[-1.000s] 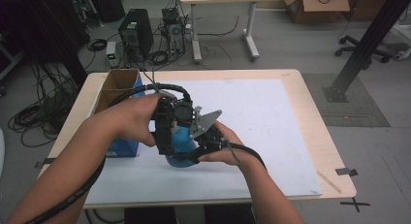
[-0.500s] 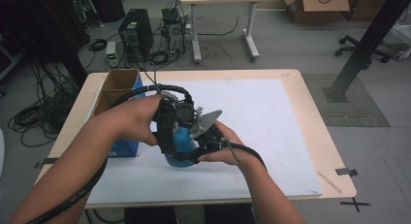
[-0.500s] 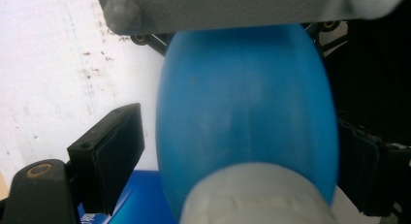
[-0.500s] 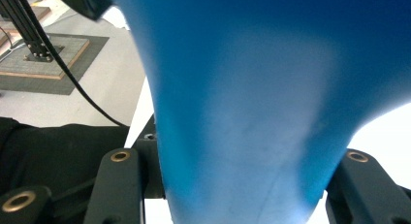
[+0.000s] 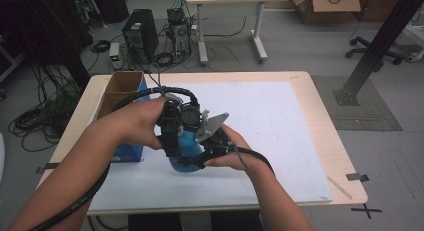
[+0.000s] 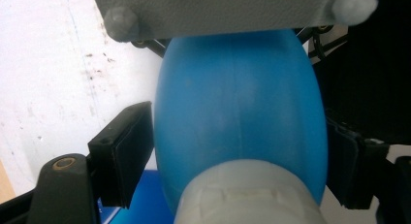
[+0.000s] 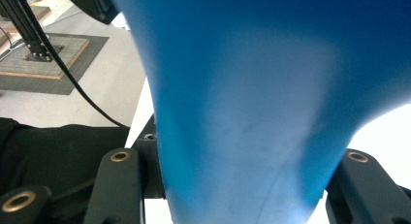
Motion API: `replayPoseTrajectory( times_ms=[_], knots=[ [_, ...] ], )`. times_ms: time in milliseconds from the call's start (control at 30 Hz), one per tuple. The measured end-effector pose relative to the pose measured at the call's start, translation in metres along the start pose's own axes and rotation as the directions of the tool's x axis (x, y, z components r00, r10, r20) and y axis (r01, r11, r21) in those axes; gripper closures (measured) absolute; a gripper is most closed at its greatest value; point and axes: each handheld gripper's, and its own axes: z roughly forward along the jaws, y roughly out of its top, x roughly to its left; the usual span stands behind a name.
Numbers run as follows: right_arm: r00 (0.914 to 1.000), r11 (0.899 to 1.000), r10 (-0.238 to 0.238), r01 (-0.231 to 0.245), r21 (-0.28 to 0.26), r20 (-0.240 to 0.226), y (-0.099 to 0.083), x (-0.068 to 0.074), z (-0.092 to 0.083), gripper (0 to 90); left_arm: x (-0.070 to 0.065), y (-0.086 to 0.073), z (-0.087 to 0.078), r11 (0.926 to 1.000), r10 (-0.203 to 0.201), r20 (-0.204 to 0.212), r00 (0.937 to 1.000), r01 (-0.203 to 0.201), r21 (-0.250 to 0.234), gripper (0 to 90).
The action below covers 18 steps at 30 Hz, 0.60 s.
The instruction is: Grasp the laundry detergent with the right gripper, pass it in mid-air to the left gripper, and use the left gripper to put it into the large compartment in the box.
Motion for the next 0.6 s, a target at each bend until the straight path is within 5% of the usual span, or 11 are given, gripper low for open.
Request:
replayPoseTrajectory(
  times_ms=[600],
  knots=[
    [1.0000,1.000,-0.008,0.008,-0.002,-0.001,-0.0008,0.0004,0.0005,45.5,-0.0012,-0.0010,0.0003,1.0000,-0.001,-0.005,1.0000,0.001,-0.002,33.2]
  ],
)
